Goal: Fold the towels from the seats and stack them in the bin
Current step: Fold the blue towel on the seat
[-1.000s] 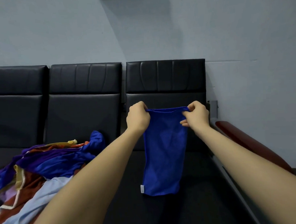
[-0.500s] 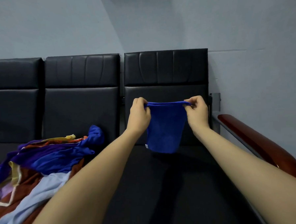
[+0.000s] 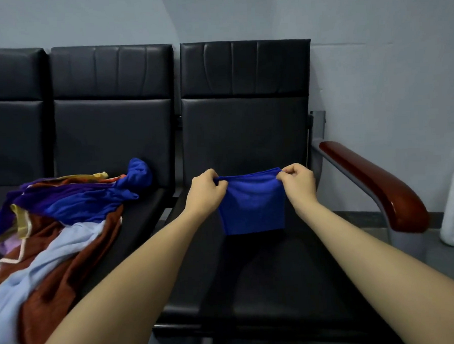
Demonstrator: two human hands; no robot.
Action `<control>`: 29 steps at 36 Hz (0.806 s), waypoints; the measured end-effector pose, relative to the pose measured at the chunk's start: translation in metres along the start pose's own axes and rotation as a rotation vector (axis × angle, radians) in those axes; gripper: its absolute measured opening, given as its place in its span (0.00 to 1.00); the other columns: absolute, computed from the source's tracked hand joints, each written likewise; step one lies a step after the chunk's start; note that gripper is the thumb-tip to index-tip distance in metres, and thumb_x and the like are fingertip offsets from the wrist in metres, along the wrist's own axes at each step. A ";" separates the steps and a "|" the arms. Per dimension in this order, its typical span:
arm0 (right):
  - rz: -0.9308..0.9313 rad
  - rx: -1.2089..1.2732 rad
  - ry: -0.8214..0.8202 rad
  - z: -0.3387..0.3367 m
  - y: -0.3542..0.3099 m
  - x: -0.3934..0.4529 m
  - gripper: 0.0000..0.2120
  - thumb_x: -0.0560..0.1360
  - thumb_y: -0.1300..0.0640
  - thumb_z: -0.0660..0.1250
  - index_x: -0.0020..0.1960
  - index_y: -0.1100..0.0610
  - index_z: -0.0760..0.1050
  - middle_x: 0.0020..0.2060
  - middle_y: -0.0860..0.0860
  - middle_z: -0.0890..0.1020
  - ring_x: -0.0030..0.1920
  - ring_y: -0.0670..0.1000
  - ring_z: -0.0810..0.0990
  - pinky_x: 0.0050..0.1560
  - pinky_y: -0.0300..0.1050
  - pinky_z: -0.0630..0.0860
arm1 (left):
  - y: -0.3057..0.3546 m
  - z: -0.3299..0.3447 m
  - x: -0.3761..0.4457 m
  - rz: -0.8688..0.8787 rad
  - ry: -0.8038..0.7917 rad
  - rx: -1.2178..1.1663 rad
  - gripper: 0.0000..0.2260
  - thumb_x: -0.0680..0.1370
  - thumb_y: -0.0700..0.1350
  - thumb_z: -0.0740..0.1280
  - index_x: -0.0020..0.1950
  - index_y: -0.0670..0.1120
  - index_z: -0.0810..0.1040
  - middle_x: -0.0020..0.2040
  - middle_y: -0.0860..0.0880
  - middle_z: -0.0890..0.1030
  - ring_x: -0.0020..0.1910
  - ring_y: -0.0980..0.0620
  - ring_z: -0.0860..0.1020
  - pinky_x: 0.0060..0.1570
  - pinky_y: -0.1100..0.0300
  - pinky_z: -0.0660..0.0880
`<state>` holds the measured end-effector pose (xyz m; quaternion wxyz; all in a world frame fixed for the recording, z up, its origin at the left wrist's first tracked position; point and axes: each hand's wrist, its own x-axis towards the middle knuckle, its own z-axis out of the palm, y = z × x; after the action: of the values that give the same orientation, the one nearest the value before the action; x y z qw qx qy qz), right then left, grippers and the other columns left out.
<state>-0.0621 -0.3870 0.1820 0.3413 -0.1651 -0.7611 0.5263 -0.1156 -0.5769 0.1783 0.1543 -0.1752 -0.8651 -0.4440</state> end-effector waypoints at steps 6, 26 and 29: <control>0.035 -0.052 -0.011 0.005 0.017 -0.004 0.03 0.74 0.64 0.64 0.45 0.63 0.76 0.39 0.51 0.78 0.38 0.45 0.73 0.36 0.36 0.68 | -0.010 0.015 0.002 -0.111 -0.072 -0.015 0.06 0.76 0.44 0.61 0.41 0.44 0.74 0.33 0.51 0.75 0.31 0.55 0.71 0.30 0.60 0.67; 0.228 -0.371 -0.166 0.056 0.114 0.032 0.04 0.78 0.59 0.61 0.47 0.59 0.74 0.44 0.54 0.78 0.45 0.52 0.76 0.43 0.41 0.68 | -0.091 0.096 0.038 -0.310 -0.184 -0.034 0.05 0.75 0.40 0.61 0.45 0.43 0.76 0.42 0.47 0.78 0.41 0.49 0.75 0.38 0.60 0.70; 0.193 -0.380 -0.126 0.062 0.118 0.042 0.05 0.79 0.58 0.59 0.49 0.59 0.72 0.45 0.53 0.76 0.39 0.49 0.74 0.39 0.42 0.68 | -0.092 0.101 0.048 -0.280 -0.133 -0.056 0.07 0.75 0.41 0.62 0.44 0.39 0.77 0.35 0.49 0.75 0.34 0.53 0.72 0.30 0.62 0.68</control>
<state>-0.1476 -0.3579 0.0759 0.2040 -0.2652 -0.8470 0.4131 -0.2107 -0.5362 0.0765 0.0283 -0.0861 -0.8767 -0.4725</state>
